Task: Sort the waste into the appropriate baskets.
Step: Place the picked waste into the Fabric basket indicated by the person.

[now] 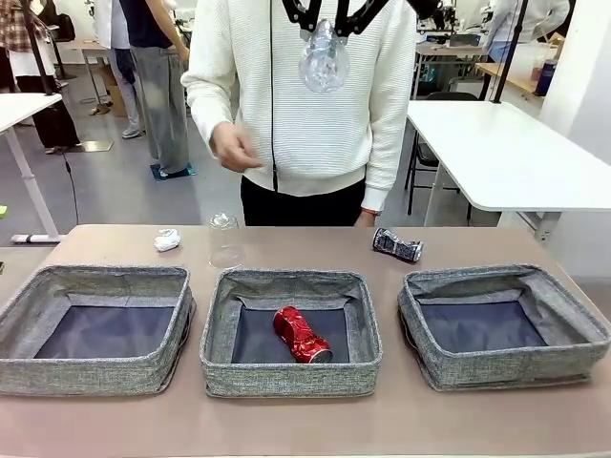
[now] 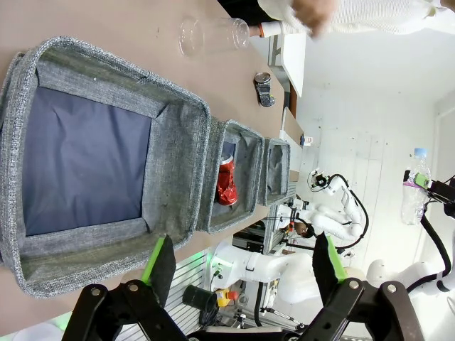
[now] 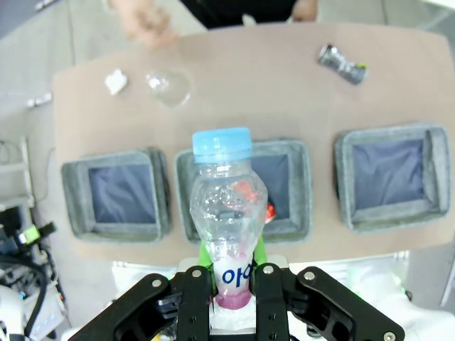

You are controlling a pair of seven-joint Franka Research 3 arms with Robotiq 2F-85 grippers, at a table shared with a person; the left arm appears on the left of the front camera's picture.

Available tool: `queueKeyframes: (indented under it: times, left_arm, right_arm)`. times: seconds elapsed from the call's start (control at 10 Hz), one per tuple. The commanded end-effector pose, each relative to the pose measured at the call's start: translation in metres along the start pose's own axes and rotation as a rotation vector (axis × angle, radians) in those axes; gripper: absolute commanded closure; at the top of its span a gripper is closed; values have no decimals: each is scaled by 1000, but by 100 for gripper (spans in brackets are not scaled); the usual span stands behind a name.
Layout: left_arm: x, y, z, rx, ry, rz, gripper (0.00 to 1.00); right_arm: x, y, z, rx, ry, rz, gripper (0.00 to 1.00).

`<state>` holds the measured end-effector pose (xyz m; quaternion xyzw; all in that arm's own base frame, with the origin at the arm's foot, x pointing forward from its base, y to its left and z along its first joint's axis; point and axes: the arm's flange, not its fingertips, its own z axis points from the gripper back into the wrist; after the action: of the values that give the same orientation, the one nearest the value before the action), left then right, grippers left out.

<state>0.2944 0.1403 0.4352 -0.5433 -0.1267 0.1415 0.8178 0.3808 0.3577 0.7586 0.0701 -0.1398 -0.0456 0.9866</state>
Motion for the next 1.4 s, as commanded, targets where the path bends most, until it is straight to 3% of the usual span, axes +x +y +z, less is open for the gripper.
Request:
queueKeyframes:
  times: [0.0,0.8,1.0,1.1,1.2,1.3]
  left_arm:
    - [-3,1,0,-16,1,-23,0]
    - [-3,1,0,-16,1,-23,0]
    - [-3,1,0,-16,1,-23,0]
    - [-3,1,0,-16,1,-23,0]
    - [-3,1,0,-16,1,-23,0]
    - [-3,1,0,-16,1,-23,0]
  right_arm:
    - [-2,-3,1,-8,-5,13,79]
    - [0,0,0,0,0,0,79]
    - [34,104,-78,13,61,387,79]
    - [38,156,-117,21,84,513,79]
    - [28,209,-155,248,146,700,79]
    - [5,250,-182,321,223,890,79]
